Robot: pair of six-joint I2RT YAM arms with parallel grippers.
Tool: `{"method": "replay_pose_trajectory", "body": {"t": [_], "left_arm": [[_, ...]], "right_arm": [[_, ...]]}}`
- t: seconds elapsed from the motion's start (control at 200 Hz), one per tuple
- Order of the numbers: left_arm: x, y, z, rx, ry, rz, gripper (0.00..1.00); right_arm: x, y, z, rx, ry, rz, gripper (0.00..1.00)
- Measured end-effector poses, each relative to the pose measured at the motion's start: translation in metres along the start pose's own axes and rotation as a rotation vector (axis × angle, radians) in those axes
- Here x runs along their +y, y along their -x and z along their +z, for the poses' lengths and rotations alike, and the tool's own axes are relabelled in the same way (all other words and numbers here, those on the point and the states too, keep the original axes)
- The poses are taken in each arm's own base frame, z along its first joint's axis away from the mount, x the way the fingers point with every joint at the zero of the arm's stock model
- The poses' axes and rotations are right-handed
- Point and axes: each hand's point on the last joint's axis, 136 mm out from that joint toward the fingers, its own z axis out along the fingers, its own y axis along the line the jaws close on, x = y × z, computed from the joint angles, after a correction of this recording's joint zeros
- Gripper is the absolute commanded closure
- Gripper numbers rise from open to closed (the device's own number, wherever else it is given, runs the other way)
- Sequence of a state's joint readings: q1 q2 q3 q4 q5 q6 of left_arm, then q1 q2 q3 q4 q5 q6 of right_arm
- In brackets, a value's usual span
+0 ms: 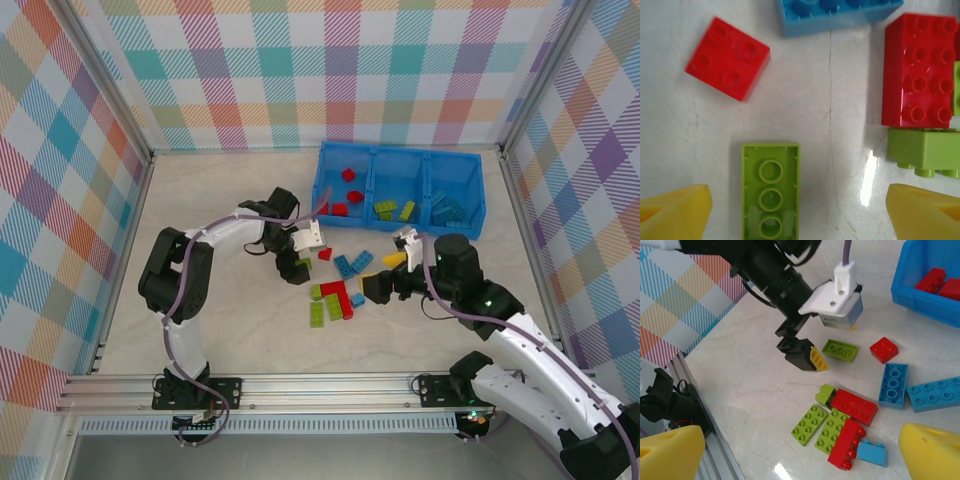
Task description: Sort the legos into containers by color
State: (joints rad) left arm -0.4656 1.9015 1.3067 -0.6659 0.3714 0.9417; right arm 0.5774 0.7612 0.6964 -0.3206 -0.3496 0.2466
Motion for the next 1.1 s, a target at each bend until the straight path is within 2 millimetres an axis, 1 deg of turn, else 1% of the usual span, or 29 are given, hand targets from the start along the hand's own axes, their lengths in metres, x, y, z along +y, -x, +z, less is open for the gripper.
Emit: {"method": "replay_pose_trajectory", "body": {"t": [0.03, 0.095, 0.19, 0.24, 0.305, 0.515, 0.655, 0.775, 0.885, 1.04, 1.1], "left_arm": [[-0.001, -0.003, 0.001, 0.011, -0.004, -0.003, 0.23], [-0.001, -0.008, 0.004, 0.032, -0.01, -0.004, 0.29], [0.0, -0.014, 0.01, 0.058, -0.009, -0.005, 0.44], [0.002, -0.018, 0.014, 0.075, -0.005, 0.0, 0.49], [0.003, -0.024, 0.018, 0.098, 0.003, 0.002, 0.51], [0.01, -0.023, 0.019, 0.108, 0.042, 0.017, 0.64], [0.008, -0.022, 0.019, 0.126, 0.055, 0.033, 0.7], [0.008, -0.021, 0.019, 0.145, 0.08, 0.052, 0.79], [0.009, -0.02, 0.018, 0.15, 0.128, 0.076, 0.84], [0.008, -0.015, 0.012, 0.162, 0.21, 0.112, 0.85], [0.005, -0.008, 0.005, 0.139, 0.221, 0.107, 0.85]], "right_arm": [[0.0, 0.0, 0.0, -0.002, 0.0, 0.001, 0.0], [0.0, 0.0, -0.001, -0.001, 0.0, 0.007, 0.0], [-0.001, -0.002, 0.0, 0.009, -0.003, 0.012, 0.0], [-0.002, -0.004, 0.001, 0.019, -0.006, 0.018, 0.0], [-0.003, -0.006, 0.002, 0.027, -0.008, 0.024, 0.0], [-0.002, -0.007, 0.0, 0.028, -0.009, 0.043, 0.0], [0.0, -0.007, -0.004, 0.022, -0.007, 0.046, 0.0], [0.001, -0.006, -0.007, 0.011, -0.007, 0.047, 0.0], [0.002, -0.004, -0.011, -0.004, -0.011, 0.049, 0.0], [0.002, -0.002, -0.013, -0.018, -0.019, 0.053, 0.0], [0.002, -0.002, -0.014, -0.02, -0.02, 0.055, 0.0]]}}
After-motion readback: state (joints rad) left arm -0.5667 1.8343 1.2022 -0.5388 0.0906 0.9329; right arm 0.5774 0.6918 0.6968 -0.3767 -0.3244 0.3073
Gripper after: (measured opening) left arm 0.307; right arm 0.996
